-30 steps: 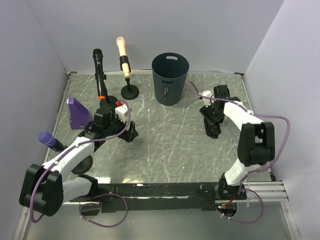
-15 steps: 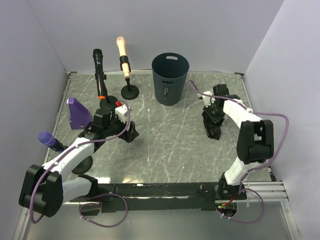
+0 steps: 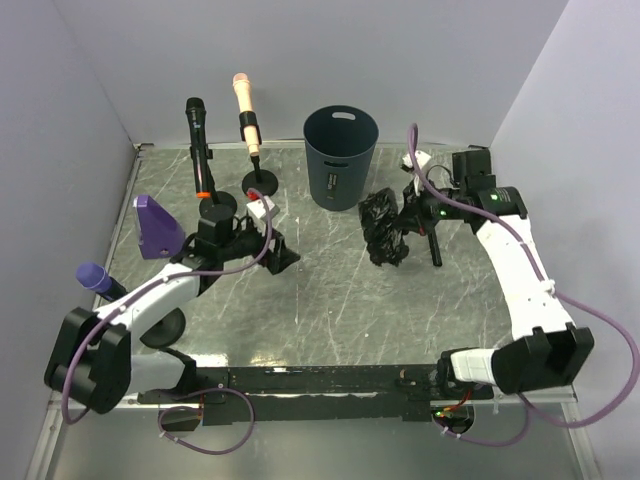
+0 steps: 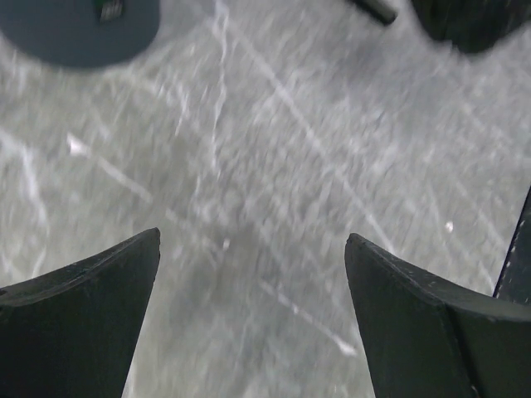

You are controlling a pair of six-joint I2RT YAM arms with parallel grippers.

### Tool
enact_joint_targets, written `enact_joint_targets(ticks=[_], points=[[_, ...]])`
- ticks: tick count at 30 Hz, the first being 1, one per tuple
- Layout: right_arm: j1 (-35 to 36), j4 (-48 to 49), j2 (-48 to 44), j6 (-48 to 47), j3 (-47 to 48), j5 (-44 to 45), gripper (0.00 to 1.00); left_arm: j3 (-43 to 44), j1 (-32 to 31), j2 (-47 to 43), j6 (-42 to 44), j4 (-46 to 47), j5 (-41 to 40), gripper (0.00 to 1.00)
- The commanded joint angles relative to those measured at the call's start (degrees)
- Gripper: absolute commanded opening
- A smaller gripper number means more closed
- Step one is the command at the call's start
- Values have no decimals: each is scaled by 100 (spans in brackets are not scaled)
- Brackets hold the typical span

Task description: Put the trash bags into the trash bin

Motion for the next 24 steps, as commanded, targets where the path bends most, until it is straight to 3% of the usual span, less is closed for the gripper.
enact_joint_targets(ticks=[1,5,6,8,10,13,17,22,24], points=[[-300,-747,831,70,108,-1605,2,303,-123,352,-337,1041,459,97],[-354,68,761,1045,-137,-1916,4,610,-483,721,-50,1367,504,97],[-354,140,840,1204,-181,-1934,10,654,-571,800,48,1420,495,97],[-179,131,1077,1275,-216,-1018,49,821,-677,1002,435,1360,434,97],[50,341,1218,1363,-295,956,60,927,-721,1073,444,1272,268,97],[-151,430,1333,1382,-165,1862,62,901,-721,925,654,991,109,97],[-213,-79,1114,-705,-92,774,61,673,-704,565,1085,429,-146,97],[-213,106,972,-2693,-787,948,66,356,-651,151,1253,51,-296,97],[-204,341,1078,-3047,-980,1184,67,312,-651,63,1200,-64,-331,97]])
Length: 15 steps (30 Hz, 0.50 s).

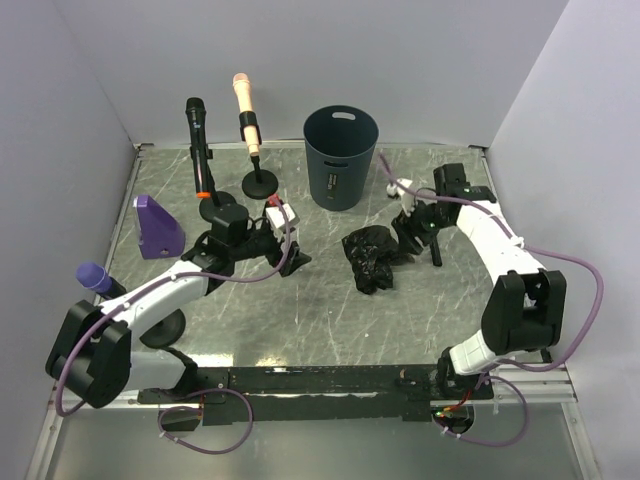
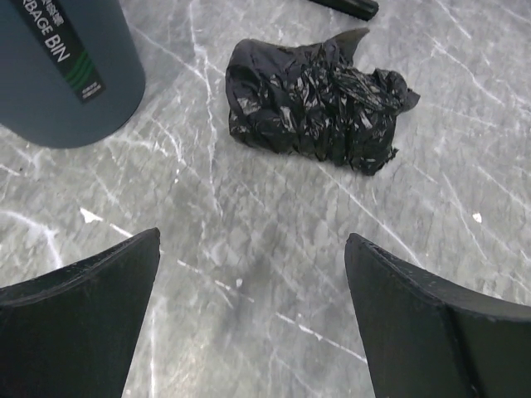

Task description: Put the trash bags into the trash bin

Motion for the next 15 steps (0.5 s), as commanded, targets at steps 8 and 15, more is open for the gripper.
enact_joint_targets(ticks=[8,15], points=[[104,585,1014,-2359,-273,719,70,-86,51,-384,309,-516,-338,97],[605,671,1455,-2325,-439,770,61,-86,68,-419,388,-577,-453,97]])
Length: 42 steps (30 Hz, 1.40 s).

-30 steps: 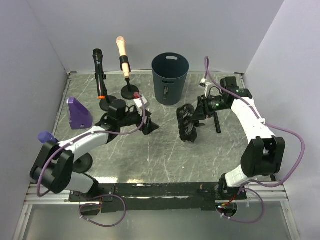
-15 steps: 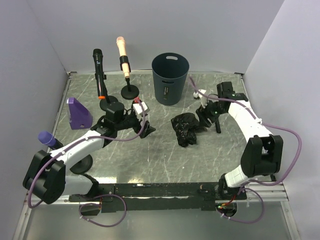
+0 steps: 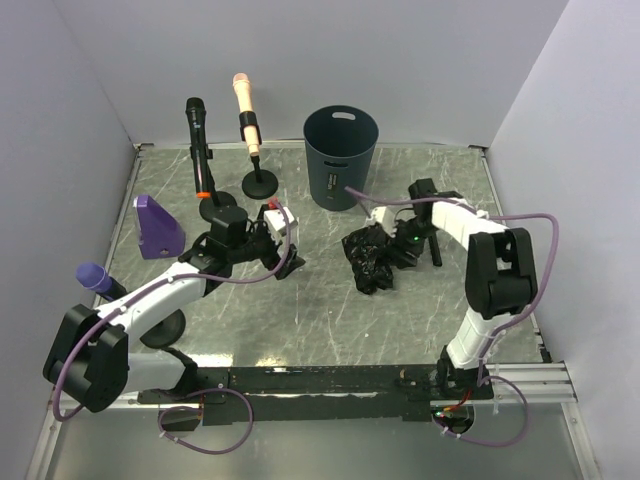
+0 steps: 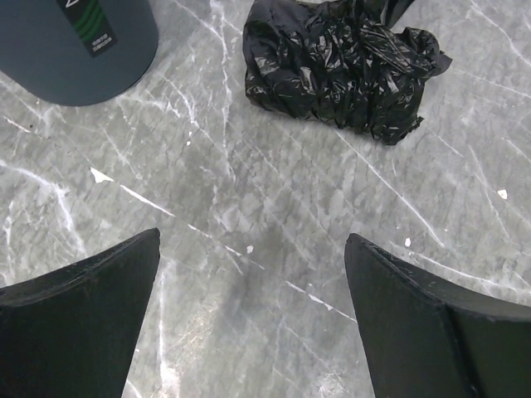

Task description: Put the trash bags into the trash bin

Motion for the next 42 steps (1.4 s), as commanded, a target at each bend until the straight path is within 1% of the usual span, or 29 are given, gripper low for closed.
enact_joint_targets(ticks=[1,4,5,7,9,11,12,13,14,15,16,17,18,20,21,23,24,26,28,30,31,33,35,37,38,39,40,41,42], points=[[393,486,6,20,-127,254,51,-14,29,-218,152,6,-96,97],[438,752,-204,556,-23,642,12,-14,38,-262,196,-47,-149,97],[446,726,-353,715,56,678,1,-23,47,-297,205,-47,-175,97],[446,420,-879,883,310,460,0,-66,55,-332,222,-12,-202,97],[612,-185,-1459,1041,758,-83,0,-128,73,-358,249,41,-237,97],[876,-652,-1978,1260,1503,-428,0,-172,91,-376,318,59,-237,97],[1182,-906,-2163,1610,2021,-482,0,-163,91,-385,493,-46,-159,97],[1324,-1335,-2217,1918,2931,-734,0,-128,91,-411,695,-177,-106,97],[1369,-1757,-2166,2121,4419,-1068,0,-128,91,-472,767,-239,-175,97],[1378,-1927,-2026,2306,5347,-1193,0,-137,91,-525,776,-231,-254,97],[1404,-1885,-1859,2473,6166,-1046,0,-154,108,-552,767,-188,-333,97],[1404,-1641,-1805,2631,6505,-723,0,-198,126,-578,750,-135,-369,97],[1396,-1203,-1883,2711,6421,-397,0,-233,143,-596,698,-82,-386,96],[1352,-386,-2347,2528,5153,-17,0,-242,169,-526,505,-3,-413,97],[1343,-95,-2672,2362,4111,1,0,-225,178,-500,417,23,-404,97],[1343,75,-3182,2298,1967,97,0,-207,178,-464,293,94,-360,97],[1343,-203,-3315,2394,903,168,0,-207,178,-482,293,120,-299,97],[1352,-1124,-3360,2081,-499,-103,0,-207,178,-499,380,94,-281,97],[1317,-1540,-3587,2114,-926,-227,0,-164,187,-534,486,-11,-369,97],[1281,-1674,-4113,2018,-202,-550,0,-146,205,-578,512,-82,-430,97],[1290,-1569,-4238,2078,455,-726,0,-163,222,-587,513,-82,-431,97],[1290,-870,-4083,2769,2000,-729,0,-163,240,-552,486,-64,-404,97],[1281,-435,-3207,3509,4203,-580,0,-111,240,-473,408,-29,-395,97],[1290,-749,-2022,3958,7100,-544,0,-41,249,-403,293,6,-369,97],[1281,-890,-1520,4073,8063,-465,0,-5,249,-350,275,32,-378,97],[1281,-987,-1315,4170,8551,-386,0,21,249,-315,258,67,-369,97],[1290,-1006,-1400,4179,8321,-342,0,47,249,-289,249,102,-386,97],[1281,-901,-1714,4136,7309,-281,0,65,249,-245,249,120,-395,97],[1281,-561,-2300,4101,5663,-193,0,83,257,-210,223,138,-404,97]])
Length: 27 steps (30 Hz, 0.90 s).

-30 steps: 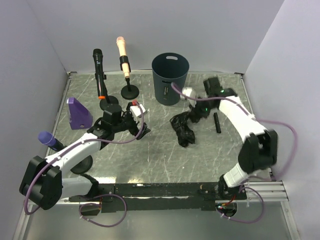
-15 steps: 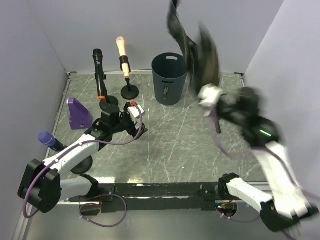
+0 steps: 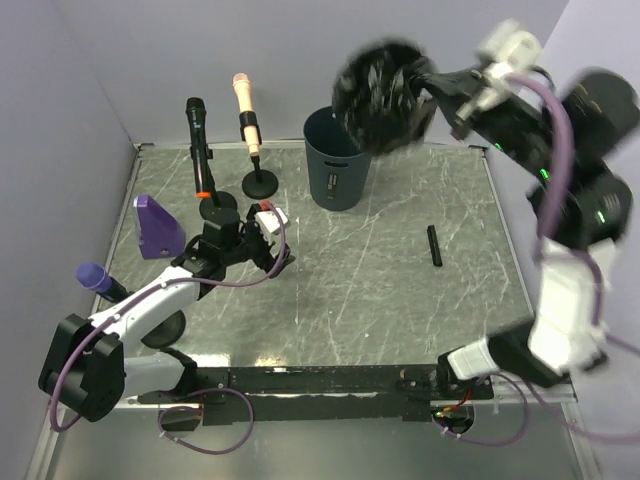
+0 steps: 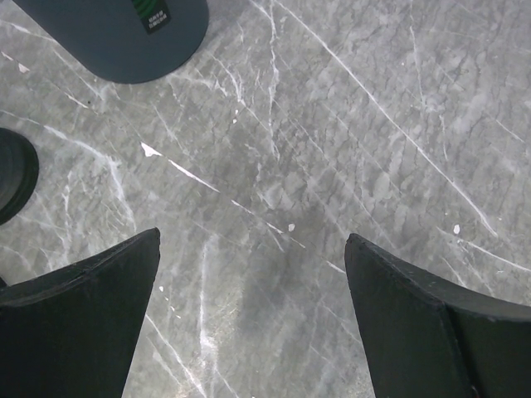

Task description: Put the trash bags into the trash bin

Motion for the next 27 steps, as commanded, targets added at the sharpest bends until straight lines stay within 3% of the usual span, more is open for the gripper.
enact_joint_targets(ticks=[1,2,4,6,7,11,15,21,27], points=[[9,182,-1308,459,-3189,284,0,284,26,151,-175,299,-19,97],[18,116,-1724,215,-4771,320,0,284,26,178,-219,326,-37,97],[88,-769,-2122,-364,-6571,-72,0,258,26,169,-272,378,-46,97],[88,-1053,-2770,-534,-7796,-206,0,231,35,126,-255,335,-29,97],[88,-1132,-3035,-595,-7967,-268,0,223,43,99,-246,309,-20,97],[88,-1055,-3687,-675,-7706,-427,0,91,43,11,-237,387,15,97],[88,-1150,-3442,-675,-7196,-304,0,117,35,151,-342,519,121,97],[-191,-756,-3292,-324,-7379,944,0,310,43,362,-395,545,121,97],[-623,-615,-2626,702,-6872,32,0,310,43,424,-553,747,480,97]])
